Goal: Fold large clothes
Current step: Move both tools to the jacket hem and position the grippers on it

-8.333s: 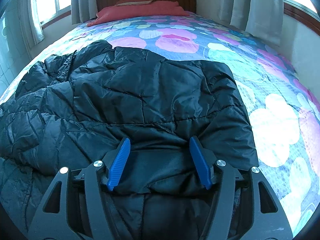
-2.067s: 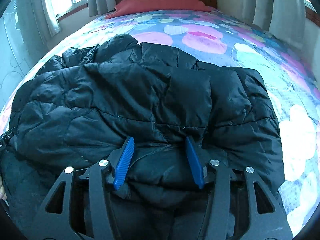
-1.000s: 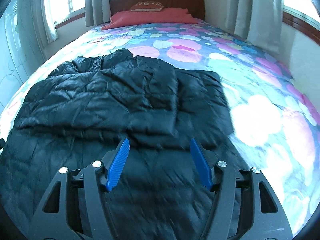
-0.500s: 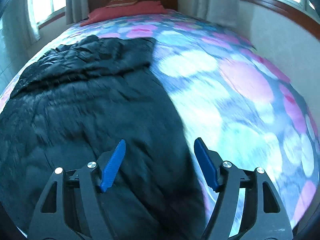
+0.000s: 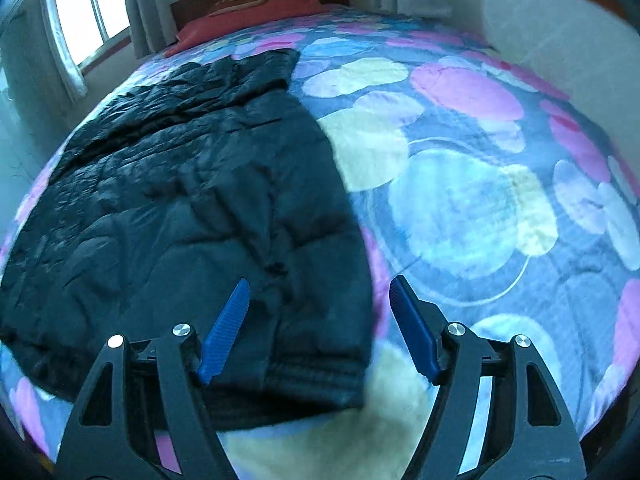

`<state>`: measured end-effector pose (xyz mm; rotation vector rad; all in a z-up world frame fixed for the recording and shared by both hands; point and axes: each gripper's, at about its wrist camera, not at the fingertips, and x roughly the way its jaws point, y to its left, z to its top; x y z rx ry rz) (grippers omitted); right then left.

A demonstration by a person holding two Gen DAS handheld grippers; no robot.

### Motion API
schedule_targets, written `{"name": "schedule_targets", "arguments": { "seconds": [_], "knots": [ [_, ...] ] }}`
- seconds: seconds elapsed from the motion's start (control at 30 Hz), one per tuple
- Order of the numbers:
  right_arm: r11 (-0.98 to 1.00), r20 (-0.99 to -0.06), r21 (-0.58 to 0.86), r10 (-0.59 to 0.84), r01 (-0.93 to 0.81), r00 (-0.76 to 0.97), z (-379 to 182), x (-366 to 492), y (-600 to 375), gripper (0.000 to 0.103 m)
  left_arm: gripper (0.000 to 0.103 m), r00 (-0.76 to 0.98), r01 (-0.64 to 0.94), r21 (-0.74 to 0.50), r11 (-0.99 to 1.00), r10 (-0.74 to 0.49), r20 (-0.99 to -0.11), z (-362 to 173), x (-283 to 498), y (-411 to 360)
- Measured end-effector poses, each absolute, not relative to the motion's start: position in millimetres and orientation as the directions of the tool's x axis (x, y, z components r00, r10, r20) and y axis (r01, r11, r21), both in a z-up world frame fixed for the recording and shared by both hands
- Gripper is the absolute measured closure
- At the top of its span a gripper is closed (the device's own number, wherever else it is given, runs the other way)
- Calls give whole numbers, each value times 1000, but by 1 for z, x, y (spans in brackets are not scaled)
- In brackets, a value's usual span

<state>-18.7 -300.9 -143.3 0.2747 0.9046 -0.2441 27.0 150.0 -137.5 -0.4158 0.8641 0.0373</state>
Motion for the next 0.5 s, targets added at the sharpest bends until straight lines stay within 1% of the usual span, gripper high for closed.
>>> {"name": "schedule_targets", "arguments": {
  "seconds": [0.1,0.17,0.3,0.37,0.43,0.5],
  "knots": [
    [939,-802,151,-67,310,593,-146,-21,-296,31,28,633,-206,-379,902,-173,-755,-144,24,150],
    [938,-805,155,-62,309,591,-148,-20,-294,38,28,633,-218,-409,886,-191,-751,-147,23,151],
    [942,-806,146,-64,302,589,-149,-21,-288,45,28,631,-228,-438,870,-211,-747,-151,25,152],
    [944,-806,146,-59,295,589,-148,-21,-286,52,33,632,-240,-454,858,-218,-744,-153,24,153],
    [946,-805,144,-58,289,591,-148,-22,-284,56,48,630,-249,-434,866,-195,-752,-155,23,152],
    [950,-804,131,-66,284,591,-148,-21,-281,59,56,626,-256,-417,872,-180,-759,-156,23,152]
  ]
}}
